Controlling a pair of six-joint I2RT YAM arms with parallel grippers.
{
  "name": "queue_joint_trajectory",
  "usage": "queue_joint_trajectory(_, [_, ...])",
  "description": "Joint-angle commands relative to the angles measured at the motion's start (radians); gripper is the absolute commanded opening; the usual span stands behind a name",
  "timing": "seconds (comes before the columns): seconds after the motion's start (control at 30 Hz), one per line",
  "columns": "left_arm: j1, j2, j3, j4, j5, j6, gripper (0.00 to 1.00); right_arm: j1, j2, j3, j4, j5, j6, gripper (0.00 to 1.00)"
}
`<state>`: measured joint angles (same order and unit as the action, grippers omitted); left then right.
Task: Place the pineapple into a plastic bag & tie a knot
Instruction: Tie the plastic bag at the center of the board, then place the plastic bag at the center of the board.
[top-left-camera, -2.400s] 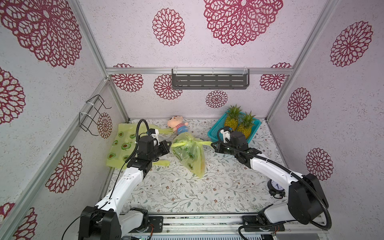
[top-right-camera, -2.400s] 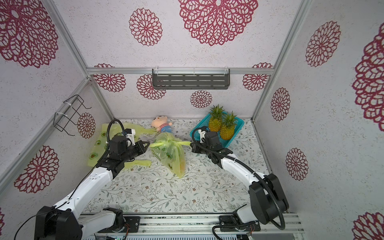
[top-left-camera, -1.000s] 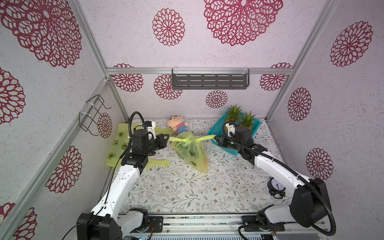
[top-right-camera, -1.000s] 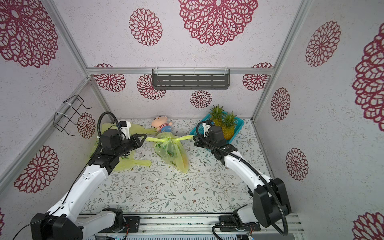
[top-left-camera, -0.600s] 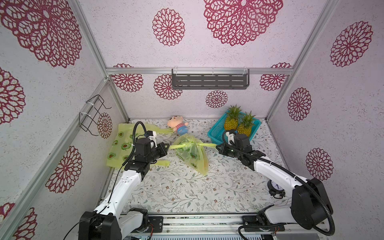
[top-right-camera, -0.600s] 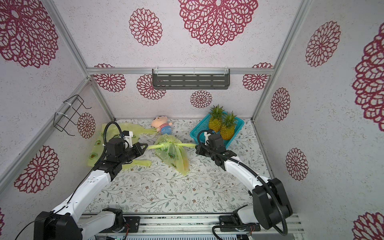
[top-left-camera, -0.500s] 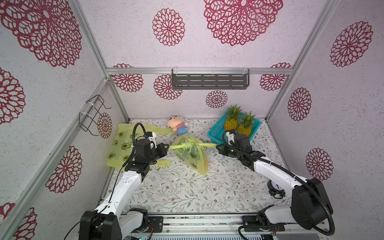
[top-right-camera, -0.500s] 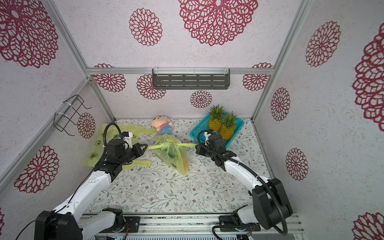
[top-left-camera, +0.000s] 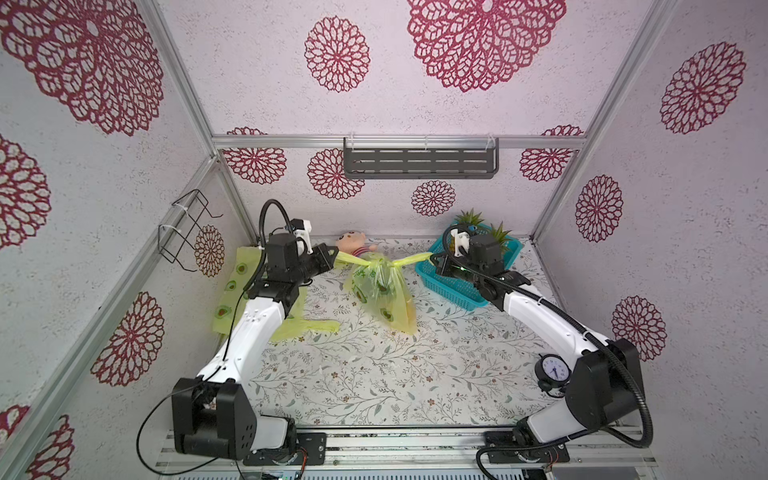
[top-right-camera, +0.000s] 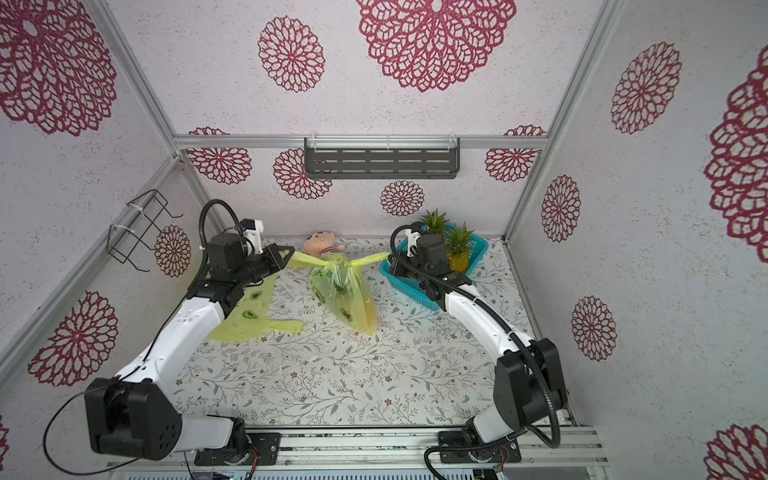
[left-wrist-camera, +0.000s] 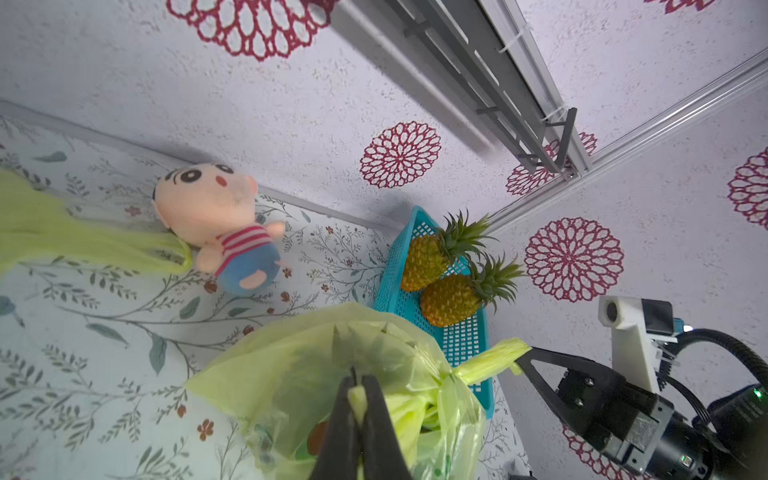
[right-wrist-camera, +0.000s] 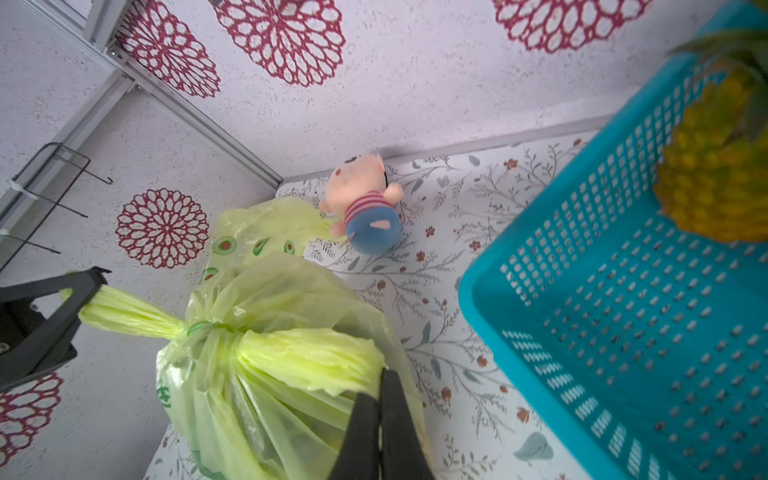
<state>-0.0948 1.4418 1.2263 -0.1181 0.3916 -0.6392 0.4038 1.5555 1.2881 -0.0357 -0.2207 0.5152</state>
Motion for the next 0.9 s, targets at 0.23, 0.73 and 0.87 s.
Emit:
queue_joint_trajectory(0.23, [0.072, 0.326, 0.460, 0.144, -0.009, -0.027, 0.00, -0.098, 0.156, 0.316, 0.056, 0.191, -0.062, 0.00])
queue_joint_trajectory(0.73, [0.033, 0.725, 0.899, 0.172, 0.043, -0.084, 0.00, -0.128, 0.306, 0.440, 0.177, 0.196, -0.011, 0.00])
queue_joint_trajectory(0.87, [0.027, 0.816, 1.001, 0.169, 0.073, -0.095, 0.00, -0.128, 0.274, 0.395, 0.231, 0.215, -0.018, 0.00])
